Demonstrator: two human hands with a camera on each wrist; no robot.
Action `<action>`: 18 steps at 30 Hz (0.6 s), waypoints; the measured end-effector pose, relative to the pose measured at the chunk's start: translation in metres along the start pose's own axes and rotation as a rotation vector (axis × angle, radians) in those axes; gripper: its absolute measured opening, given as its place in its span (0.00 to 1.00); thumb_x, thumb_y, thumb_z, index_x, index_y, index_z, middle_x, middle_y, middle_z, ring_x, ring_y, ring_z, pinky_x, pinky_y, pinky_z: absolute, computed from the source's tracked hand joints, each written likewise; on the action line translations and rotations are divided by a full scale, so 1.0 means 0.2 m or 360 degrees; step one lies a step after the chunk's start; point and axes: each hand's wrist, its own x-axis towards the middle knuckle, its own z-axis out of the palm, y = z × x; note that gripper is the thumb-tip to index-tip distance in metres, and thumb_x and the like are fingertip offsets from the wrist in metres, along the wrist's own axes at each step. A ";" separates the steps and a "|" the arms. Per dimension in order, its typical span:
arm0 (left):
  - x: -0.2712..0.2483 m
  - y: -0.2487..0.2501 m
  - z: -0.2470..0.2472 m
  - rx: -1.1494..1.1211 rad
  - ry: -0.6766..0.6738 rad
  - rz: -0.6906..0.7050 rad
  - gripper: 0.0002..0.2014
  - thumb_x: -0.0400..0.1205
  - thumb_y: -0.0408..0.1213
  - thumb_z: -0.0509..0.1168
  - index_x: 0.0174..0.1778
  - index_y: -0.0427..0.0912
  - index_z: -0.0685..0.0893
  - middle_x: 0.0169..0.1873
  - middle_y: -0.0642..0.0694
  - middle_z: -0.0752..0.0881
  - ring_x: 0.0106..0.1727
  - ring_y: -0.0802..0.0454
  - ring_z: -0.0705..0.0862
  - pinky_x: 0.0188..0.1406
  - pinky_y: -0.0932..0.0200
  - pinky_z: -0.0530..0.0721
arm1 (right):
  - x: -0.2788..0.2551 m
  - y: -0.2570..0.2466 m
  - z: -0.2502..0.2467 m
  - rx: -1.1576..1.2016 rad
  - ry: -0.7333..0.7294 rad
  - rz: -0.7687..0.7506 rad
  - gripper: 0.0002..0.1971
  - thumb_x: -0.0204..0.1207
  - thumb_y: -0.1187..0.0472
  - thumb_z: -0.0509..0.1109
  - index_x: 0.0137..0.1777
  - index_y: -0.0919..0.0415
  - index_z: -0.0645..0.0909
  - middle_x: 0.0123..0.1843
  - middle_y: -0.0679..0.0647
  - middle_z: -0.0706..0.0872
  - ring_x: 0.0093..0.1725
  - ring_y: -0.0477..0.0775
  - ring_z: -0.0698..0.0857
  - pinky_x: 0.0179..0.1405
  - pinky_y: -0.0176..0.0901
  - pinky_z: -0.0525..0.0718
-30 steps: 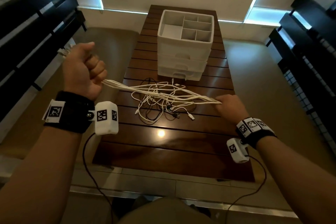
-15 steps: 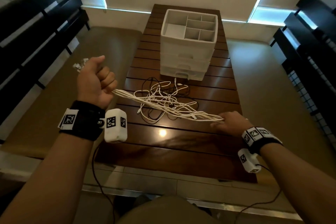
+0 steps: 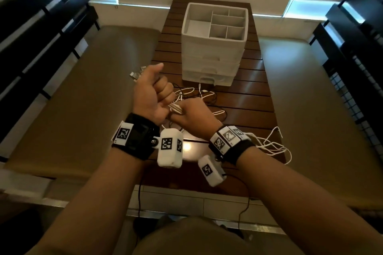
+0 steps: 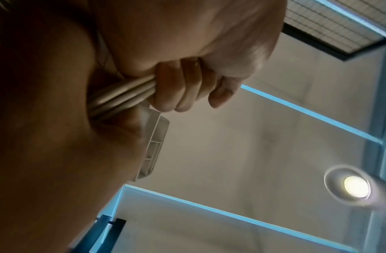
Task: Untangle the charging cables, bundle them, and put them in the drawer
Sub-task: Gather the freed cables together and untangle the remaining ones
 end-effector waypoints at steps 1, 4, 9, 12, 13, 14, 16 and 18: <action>0.00 0.00 0.00 -0.0019 -0.0002 -0.0007 0.26 0.89 0.39 0.63 0.27 0.51 0.59 0.17 0.55 0.57 0.17 0.57 0.53 0.12 0.62 0.55 | 0.00 0.02 0.01 -0.0115 0.0076 0.0020 0.12 0.80 0.49 0.71 0.38 0.53 0.84 0.31 0.48 0.82 0.32 0.52 0.80 0.35 0.49 0.77; -0.01 0.03 -0.03 -0.0066 -0.0001 -0.0006 0.27 0.89 0.39 0.62 0.25 0.51 0.59 0.17 0.54 0.57 0.16 0.57 0.53 0.14 0.61 0.53 | -0.05 0.13 -0.01 -0.0484 0.0075 0.0089 0.13 0.83 0.47 0.68 0.43 0.52 0.87 0.32 0.48 0.83 0.34 0.57 0.83 0.35 0.46 0.76; -0.01 0.14 -0.14 -0.0186 0.0065 0.0030 0.28 0.88 0.40 0.63 0.25 0.53 0.56 0.17 0.54 0.56 0.17 0.57 0.52 0.13 0.62 0.53 | -0.24 0.39 -0.10 -0.0724 0.0093 0.0344 0.14 0.83 0.45 0.67 0.53 0.50 0.91 0.42 0.55 0.93 0.45 0.65 0.90 0.41 0.50 0.81; -0.01 0.22 -0.23 -0.0240 0.0121 0.0090 0.28 0.89 0.40 0.62 0.22 0.51 0.59 0.17 0.54 0.56 0.16 0.57 0.53 0.12 0.63 0.53 | -0.40 0.56 -0.16 -0.0771 0.0102 0.0646 0.19 0.83 0.43 0.60 0.54 0.49 0.92 0.43 0.55 0.93 0.46 0.66 0.90 0.45 0.52 0.85; -0.01 0.25 -0.25 -0.0253 0.0143 0.0115 0.28 0.89 0.40 0.62 0.22 0.51 0.59 0.17 0.54 0.56 0.16 0.57 0.53 0.12 0.63 0.53 | -0.46 0.64 -0.16 -0.0795 0.0090 0.0734 0.22 0.81 0.42 0.57 0.52 0.49 0.92 0.42 0.55 0.93 0.44 0.66 0.90 0.46 0.53 0.87; -0.01 0.27 -0.27 -0.0258 0.0160 0.0134 0.28 0.89 0.40 0.62 0.23 0.51 0.59 0.17 0.55 0.56 0.16 0.57 0.53 0.12 0.63 0.53 | -0.51 0.70 -0.17 -0.0819 0.0070 0.0813 0.24 0.80 0.41 0.55 0.50 0.49 0.92 0.40 0.55 0.92 0.43 0.66 0.90 0.45 0.54 0.88; 0.00 0.27 -0.27 -0.0237 0.0186 0.0145 0.28 0.89 0.40 0.62 0.23 0.52 0.58 0.16 0.55 0.56 0.16 0.57 0.53 0.11 0.63 0.54 | -0.57 0.79 -0.17 -0.0816 0.0029 0.0903 0.22 0.85 0.42 0.58 0.46 0.51 0.91 0.35 0.55 0.90 0.39 0.65 0.88 0.41 0.54 0.87; 0.01 0.23 -0.25 -0.0216 0.0185 0.0133 0.28 0.89 0.39 0.62 0.22 0.51 0.59 0.16 0.55 0.56 0.15 0.57 0.54 0.10 0.63 0.54 | -0.58 0.83 -0.16 -0.0767 0.0035 0.0948 0.23 0.89 0.45 0.59 0.44 0.54 0.91 0.30 0.52 0.83 0.35 0.63 0.85 0.38 0.52 0.84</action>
